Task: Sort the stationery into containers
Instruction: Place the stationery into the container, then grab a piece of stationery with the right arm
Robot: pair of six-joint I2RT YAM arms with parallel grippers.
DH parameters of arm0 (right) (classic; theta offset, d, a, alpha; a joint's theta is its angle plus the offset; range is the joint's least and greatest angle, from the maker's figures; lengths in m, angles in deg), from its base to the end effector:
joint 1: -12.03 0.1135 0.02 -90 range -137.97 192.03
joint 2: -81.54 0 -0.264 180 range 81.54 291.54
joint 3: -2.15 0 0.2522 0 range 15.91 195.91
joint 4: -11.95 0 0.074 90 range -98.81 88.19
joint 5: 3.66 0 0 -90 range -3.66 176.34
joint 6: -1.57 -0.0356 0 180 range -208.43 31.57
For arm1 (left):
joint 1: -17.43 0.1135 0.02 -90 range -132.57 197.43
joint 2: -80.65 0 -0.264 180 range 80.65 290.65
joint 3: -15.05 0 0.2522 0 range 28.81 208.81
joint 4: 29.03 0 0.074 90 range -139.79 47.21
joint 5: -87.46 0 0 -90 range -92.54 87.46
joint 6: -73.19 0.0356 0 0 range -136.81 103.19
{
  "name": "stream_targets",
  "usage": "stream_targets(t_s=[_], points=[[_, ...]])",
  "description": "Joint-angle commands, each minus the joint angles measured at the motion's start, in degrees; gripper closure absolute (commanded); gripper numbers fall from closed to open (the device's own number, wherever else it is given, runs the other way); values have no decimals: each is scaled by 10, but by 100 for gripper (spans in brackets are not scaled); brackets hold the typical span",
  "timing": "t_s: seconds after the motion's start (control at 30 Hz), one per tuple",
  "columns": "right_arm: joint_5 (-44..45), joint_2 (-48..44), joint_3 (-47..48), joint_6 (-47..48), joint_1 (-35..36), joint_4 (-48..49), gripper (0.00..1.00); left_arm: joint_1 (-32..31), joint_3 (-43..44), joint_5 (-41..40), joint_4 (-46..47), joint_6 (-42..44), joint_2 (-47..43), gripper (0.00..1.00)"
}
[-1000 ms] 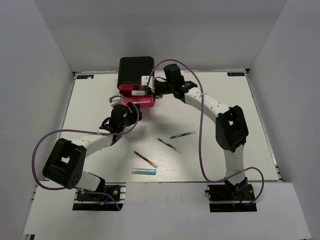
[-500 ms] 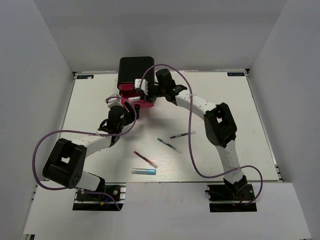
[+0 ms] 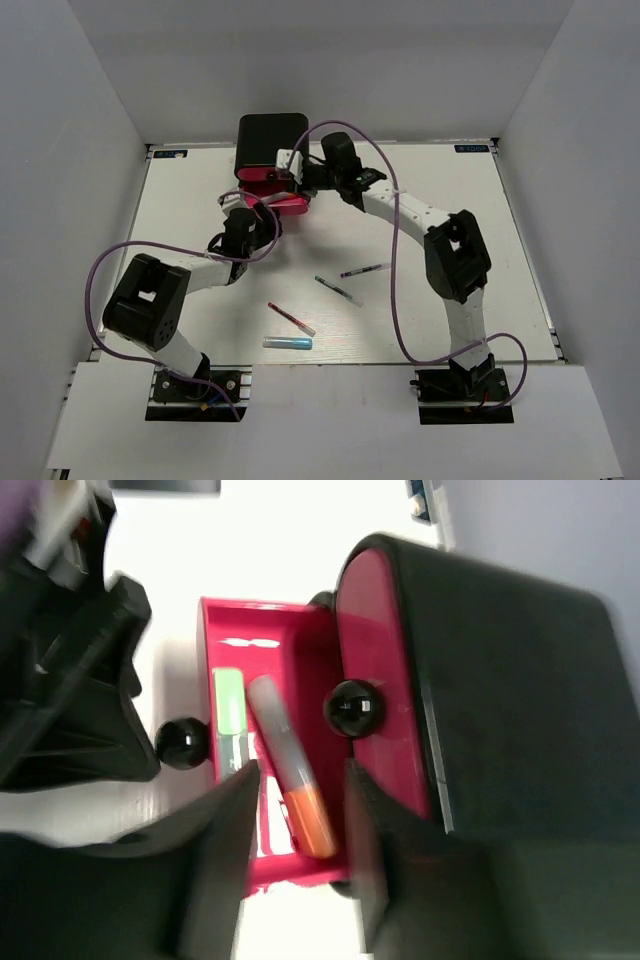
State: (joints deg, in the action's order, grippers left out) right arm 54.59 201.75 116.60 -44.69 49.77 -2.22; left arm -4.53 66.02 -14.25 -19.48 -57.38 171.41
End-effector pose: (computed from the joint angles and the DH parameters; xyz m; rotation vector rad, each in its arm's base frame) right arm 0.3853 0.3220 0.2808 -1.4900 1.1634 0.4585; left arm 0.2914 -0.1097 0.1613 -0.4648 2.0662 -0.4451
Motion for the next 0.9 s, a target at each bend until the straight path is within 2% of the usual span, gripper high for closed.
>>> stream_targets(t_s=[0.0, 0.1, 0.13, 0.2, 0.27, 0.3, 0.33, 0.37, 0.43, 0.67, 0.87], points=[[-17, -85, -40, -8, -9, 20, 58, 2, 29, -10, 26, -3, 1, 24], [-60, -123, -69, 12, -23, -25, 70, 2, 29, -10, 26, -3, 1, 24], [-82, -144, -111, 29, -25, -36, 76, 2, 29, -10, 31, -3, 1, 24], [-121, -179, -157, 52, -35, -83, 78, 2, 29, -10, 31, -3, 1, 24], [-169, -220, -214, 129, -38, -146, 78, 2, 23, -10, 42, -3, 1, 24], [-176, -229, -228, 172, -37, -210, 76, 2, 23, -10, 42, -3, 1, 24], [-179, -246, -255, 210, -35, -225, 72, 2, 17, -5, 42, -3, 1, 24], [-178, -262, -286, 217, -32, -233, 65, 2, 17, -5, 47, -3, 1, 24], [-179, -278, -324, 217, -32, -233, 58, 2, 17, 0, 47, -3, 1, 24], [-183, -284, -336, 222, -30, -266, 48, 2, 17, 23, 19, -8, -4, 25], [-203, -267, -321, 256, -13, -325, 45, 2, 5, 34, -15, -8, -15, 26]])
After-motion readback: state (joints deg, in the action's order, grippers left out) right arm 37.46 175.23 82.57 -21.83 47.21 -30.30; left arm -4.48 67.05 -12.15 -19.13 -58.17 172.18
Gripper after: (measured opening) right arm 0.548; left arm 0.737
